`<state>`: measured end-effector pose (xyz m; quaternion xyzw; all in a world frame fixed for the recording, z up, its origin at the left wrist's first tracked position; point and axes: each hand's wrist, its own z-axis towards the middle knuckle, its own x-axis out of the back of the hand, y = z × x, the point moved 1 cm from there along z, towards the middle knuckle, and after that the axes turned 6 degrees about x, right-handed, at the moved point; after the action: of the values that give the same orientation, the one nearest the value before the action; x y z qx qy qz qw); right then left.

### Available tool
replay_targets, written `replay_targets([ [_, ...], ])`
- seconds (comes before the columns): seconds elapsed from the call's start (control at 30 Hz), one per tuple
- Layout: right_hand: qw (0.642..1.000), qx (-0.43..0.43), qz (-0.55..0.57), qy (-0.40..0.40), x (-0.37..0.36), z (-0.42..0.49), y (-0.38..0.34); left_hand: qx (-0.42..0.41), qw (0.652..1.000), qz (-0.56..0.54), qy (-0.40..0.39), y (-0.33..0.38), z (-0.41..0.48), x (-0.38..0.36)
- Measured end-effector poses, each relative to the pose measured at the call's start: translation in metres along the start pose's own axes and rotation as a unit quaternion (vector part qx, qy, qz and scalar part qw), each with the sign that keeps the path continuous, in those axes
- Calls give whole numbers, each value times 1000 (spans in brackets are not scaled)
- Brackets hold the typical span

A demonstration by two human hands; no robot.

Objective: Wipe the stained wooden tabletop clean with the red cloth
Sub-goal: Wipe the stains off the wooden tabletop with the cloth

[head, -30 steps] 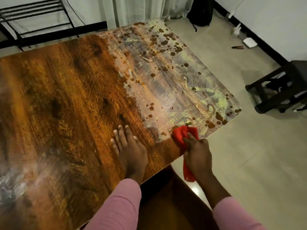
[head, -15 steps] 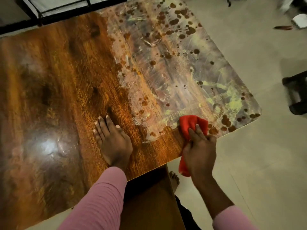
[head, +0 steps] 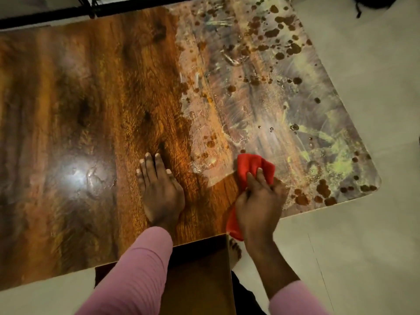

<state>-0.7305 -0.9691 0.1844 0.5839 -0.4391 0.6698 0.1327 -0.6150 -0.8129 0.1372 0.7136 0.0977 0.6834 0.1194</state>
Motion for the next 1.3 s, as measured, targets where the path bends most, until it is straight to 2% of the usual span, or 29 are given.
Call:
replay_targets([
  [0.03,1000,25,3,-7,-5,-8,-12,2,1000,-1,1,0,0,0],
  [0.1,990,129,14,-46,-16,-29,-29,4,1000,-1,0,1,0,0],
  [0.17,962,247,8,-115,-21,-39,-31,4,1000,0,-6,1,-1,0],
  [0.23,939,313,-6,-141,-14,-22,-21,2,1000,0,-8,1,0,0],
  [0.3,955,269,-33,-117,-5,6,-7,-1,1000,2,-4,2,-1,1],
  [0.4,996,66,-25,-46,1,44,2,7,1000,-6,-19,2,-1,2],
  [0.47,999,18,-41,12,-6,43,-15,7,1000,-9,-24,2,-1,3],
  [0.53,998,41,-41,12,-17,28,-43,11,1000,-5,-28,3,0,5],
  [0.6,988,144,-39,-44,-32,10,-65,9,999,-8,-37,3,0,5],
  [0.67,956,265,-45,-118,-42,-4,-72,0,998,2,-59,1,0,6],
  [0.73,933,327,-52,-141,-37,8,-66,-9,998,9,-61,0,0,6],
  [0.8,951,271,-77,-125,-27,30,-53,2,999,-10,-49,2,0,7],
  [0.87,987,131,-67,-69,-17,57,-42,8,998,-21,-51,4,-1,9],
  [0.93,999,28,-30,-24,-16,71,-46,5,998,-20,-53,5,-1,9],
  [0.97,999,5,-38,-6,-19,70,-56,9,998,-19,-55,4,0,9],
  [1.0,998,7,-67,22,-22,66,-69,12,998,-19,-56,4,1,8],
  [1.07,989,71,-116,55,-28,54,-93,6,998,-19,-59,3,-1,8],
  [1.13,976,200,-84,-35,-42,42,-103,-5,998,-15,-63,2,-1,8],
  [1.2,939,314,-87,-108,-45,46,-94,-6,998,-20,-63,1,-1,8],
  [1.23,934,328,-95,-105,-41,58,-85,-5,998,-22,-60,0,0,8],
  [1.27,945,299,-95,-90,-36,71,-76,-3,998,-20,-57,1,1,8],
  [1.3,966,232,-88,-68,-31,86,-69,1,998,-17,-56,2,1,7],
])
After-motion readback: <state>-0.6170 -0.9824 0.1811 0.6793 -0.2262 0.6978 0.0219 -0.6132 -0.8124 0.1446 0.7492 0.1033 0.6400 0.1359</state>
